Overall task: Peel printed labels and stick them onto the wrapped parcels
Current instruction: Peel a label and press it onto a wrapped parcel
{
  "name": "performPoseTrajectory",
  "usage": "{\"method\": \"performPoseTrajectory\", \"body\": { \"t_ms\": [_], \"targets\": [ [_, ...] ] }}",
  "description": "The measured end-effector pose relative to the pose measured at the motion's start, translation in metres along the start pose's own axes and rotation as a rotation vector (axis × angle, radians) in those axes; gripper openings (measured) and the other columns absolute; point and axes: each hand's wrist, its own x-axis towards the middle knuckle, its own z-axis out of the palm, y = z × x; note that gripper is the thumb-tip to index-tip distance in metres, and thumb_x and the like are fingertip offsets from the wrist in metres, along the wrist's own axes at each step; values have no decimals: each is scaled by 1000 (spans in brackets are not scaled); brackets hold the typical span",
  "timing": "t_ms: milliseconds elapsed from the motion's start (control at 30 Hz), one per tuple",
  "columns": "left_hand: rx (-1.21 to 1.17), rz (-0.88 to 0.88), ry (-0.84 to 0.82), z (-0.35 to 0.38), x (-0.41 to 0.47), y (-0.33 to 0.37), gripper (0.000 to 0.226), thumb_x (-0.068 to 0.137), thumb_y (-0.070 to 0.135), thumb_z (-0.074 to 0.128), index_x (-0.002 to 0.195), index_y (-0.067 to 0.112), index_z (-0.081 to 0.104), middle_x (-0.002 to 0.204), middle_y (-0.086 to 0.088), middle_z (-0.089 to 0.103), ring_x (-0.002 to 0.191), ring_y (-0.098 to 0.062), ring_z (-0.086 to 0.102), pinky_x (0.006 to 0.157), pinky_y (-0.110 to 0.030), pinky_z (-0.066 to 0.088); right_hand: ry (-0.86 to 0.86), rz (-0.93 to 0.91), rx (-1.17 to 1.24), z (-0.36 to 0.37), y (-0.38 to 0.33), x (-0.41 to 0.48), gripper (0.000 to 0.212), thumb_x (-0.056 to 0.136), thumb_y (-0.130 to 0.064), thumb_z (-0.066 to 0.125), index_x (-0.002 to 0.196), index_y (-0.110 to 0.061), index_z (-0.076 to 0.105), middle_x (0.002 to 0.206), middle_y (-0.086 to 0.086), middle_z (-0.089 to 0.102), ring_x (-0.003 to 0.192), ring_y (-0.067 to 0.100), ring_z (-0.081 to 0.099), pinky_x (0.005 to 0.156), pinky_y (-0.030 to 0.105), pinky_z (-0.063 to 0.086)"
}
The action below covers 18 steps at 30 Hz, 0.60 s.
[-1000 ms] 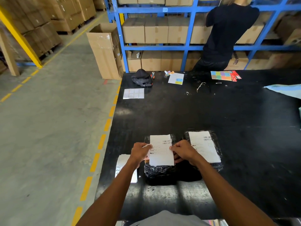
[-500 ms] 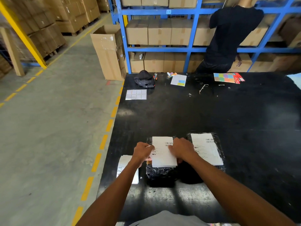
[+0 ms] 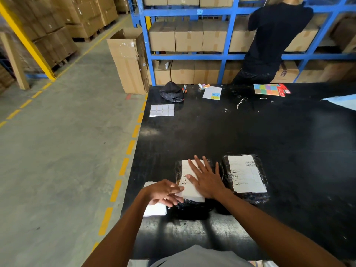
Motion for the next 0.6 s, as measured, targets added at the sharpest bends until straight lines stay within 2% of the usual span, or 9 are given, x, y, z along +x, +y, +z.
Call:
{"method": "performPoseTrajectory", "body": {
  "t_ms": [100,200,300,400,533,600],
  "targets": [
    [20,-99,-164,-2,0,-11,44,93,39,67,124,8,66,111,-10,76,74,-12,70,78,-29,54,23,6,-2,3,2,0,74,94,-72,3,161,-41,-7,168,-14,-19,156,20,-21,119,69,-9],
    [136,-193,-309,6,-5,-16,23,94,35,66,107,17,73,105,-1,78,77,-9,73,83,-28,54,8,1,9,2,2,2,70,100,-69,13,161,-41,-8,168,-13,-20,156,20,-22,118,70,-11],
    [251,-258,-339,18,0,-25,13,95,32,66,96,21,72,122,-7,71,76,-6,74,80,-23,53,2,5,11,2,2,2,70,100,-69,14,160,-41,-9,168,-13,-21,156,21,-23,118,70,-11],
    [373,-257,-347,28,14,-40,15,97,33,63,93,20,70,129,-14,67,74,-3,73,73,-19,52,10,4,2,3,2,2,76,97,-74,14,161,-40,-9,169,-11,-20,156,22,-21,118,71,-10],
    [552,-267,-304,43,35,-61,22,101,23,57,84,9,59,125,-28,65,50,-3,69,46,-15,44,12,0,26,3,3,0,83,92,-82,14,160,-42,-10,168,-11,-22,155,22,-24,117,70,-13],
    [598,-275,-290,49,40,-68,26,103,20,52,79,11,55,127,-30,63,43,-2,66,41,-14,42,2,11,49,3,3,0,85,91,-84,16,160,-42,-10,167,-10,-25,155,22,-26,117,70,-13]
  ]
}}
